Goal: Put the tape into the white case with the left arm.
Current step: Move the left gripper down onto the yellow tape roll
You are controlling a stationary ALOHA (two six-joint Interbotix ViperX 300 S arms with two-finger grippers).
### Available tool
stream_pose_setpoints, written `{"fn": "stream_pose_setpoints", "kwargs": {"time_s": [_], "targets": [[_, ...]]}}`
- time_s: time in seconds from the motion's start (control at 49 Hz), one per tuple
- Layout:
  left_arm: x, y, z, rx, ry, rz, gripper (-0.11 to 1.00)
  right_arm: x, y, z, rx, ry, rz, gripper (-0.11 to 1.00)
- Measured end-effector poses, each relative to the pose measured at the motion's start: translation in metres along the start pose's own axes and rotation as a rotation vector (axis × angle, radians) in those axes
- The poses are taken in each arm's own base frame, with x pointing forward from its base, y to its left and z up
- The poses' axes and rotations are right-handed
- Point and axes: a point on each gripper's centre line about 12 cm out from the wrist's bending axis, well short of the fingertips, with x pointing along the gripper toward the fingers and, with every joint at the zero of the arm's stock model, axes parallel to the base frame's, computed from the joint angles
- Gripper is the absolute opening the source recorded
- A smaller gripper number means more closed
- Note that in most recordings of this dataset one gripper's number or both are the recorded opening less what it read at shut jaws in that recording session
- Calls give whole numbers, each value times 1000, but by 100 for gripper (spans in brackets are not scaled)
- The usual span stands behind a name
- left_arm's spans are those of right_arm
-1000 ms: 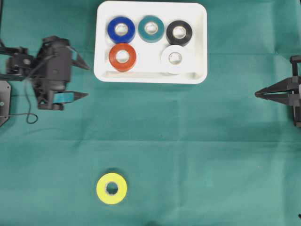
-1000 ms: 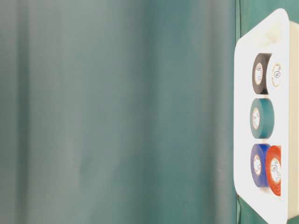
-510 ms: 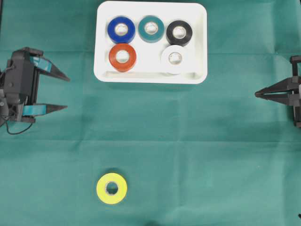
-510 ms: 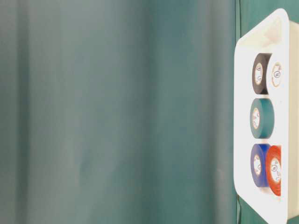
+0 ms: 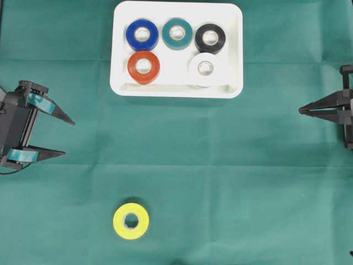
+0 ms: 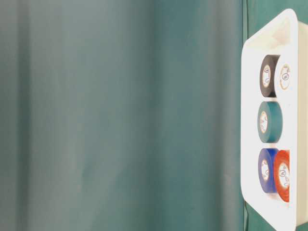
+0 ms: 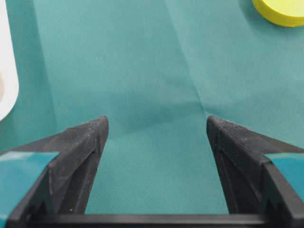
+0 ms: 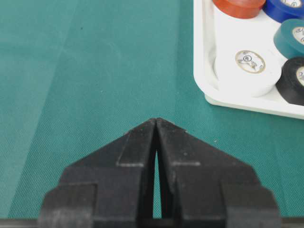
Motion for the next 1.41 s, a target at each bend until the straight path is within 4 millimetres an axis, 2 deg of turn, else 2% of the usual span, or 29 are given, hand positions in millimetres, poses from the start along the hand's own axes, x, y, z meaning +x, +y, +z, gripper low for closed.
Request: {"fn": "stream_pose_setpoints", "kwargs": {"time_s": [0.204, 0.347, 0.938, 1.204, 1.408], "targets": [[4, 0, -2, 2, 21, -4, 81, 0, 0, 1, -2, -2, 0, -10], [13, 0, 6, 2, 47, -10, 81, 0, 0, 0, -2, 0, 0, -10], [105, -29, 56, 88, 208, -119, 81, 0, 0, 0, -2, 0, 0, -10], [132, -51, 79, 136, 209, -164, 81, 0, 0, 0, 0, 0, 0, -10], [144, -66, 88, 155, 227, -190, 81, 0, 0, 0, 0, 0, 0, -10]]}}
